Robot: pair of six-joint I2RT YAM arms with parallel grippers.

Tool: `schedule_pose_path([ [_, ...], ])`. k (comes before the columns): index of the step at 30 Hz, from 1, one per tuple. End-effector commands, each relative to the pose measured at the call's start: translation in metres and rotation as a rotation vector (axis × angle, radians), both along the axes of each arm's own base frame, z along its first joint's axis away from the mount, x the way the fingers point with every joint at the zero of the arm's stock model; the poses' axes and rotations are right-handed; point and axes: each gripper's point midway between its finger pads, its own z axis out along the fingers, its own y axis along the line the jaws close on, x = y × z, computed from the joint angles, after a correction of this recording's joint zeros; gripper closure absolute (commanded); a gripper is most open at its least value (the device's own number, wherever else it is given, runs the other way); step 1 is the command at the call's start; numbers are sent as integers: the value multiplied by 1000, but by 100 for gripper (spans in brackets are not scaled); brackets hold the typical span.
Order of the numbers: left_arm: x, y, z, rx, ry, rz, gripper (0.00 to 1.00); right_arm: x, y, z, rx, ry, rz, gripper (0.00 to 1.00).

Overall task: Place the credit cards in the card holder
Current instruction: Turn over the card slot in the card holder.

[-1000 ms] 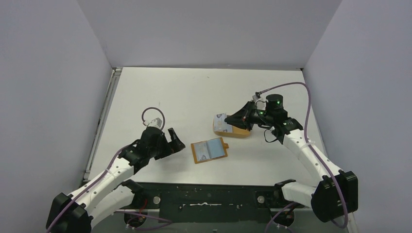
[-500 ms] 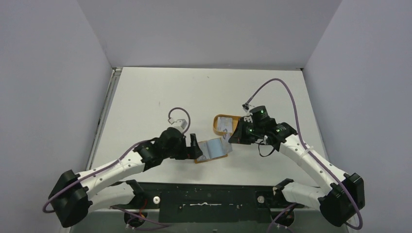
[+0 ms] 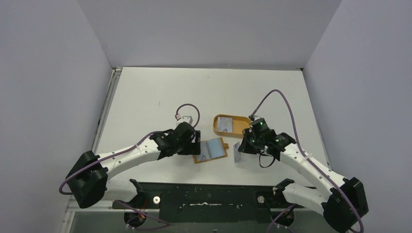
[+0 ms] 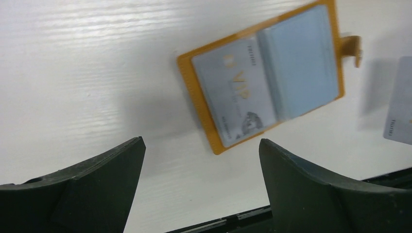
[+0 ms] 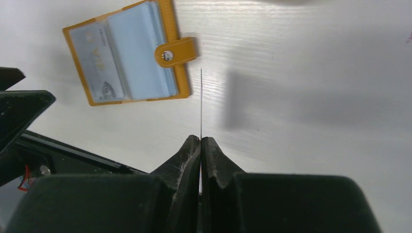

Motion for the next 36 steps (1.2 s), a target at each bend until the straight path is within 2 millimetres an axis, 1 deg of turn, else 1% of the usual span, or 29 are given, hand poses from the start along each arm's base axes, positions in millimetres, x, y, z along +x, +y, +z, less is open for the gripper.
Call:
schedule_pose_path([
  [1,2,21,-13,-58,54,96,14,21,-3,-7,-43,-48,-64,100],
  [3,2,25,-17,-108,69,113,14,22,0,-13,-48,-28,-57,100],
  [5,3,26,-15,-141,62,114,14,22,5,-17,-35,-13,-42,100],
  [11,8,18,-2,-196,21,75,11,16,20,-30,-5,41,-10,100],
  [15,10,14,1,-195,19,57,10,13,27,-35,6,74,7,100],
  [19,9,12,1,-196,25,43,10,11,35,-37,23,85,20,100],
  [26,7,4,12,-178,-4,-10,10,4,49,-34,51,86,54,100],
  [29,8,-1,18,-163,-22,-28,10,0,51,-33,52,87,65,100],
  [31,9,-3,22,-150,-34,-39,9,-2,49,-32,45,85,65,100],
  [34,12,-8,29,-122,-58,-57,10,-3,38,-27,2,65,49,100],
  [36,15,-12,34,-92,-77,-71,10,-2,27,-19,-35,34,29,100],
])
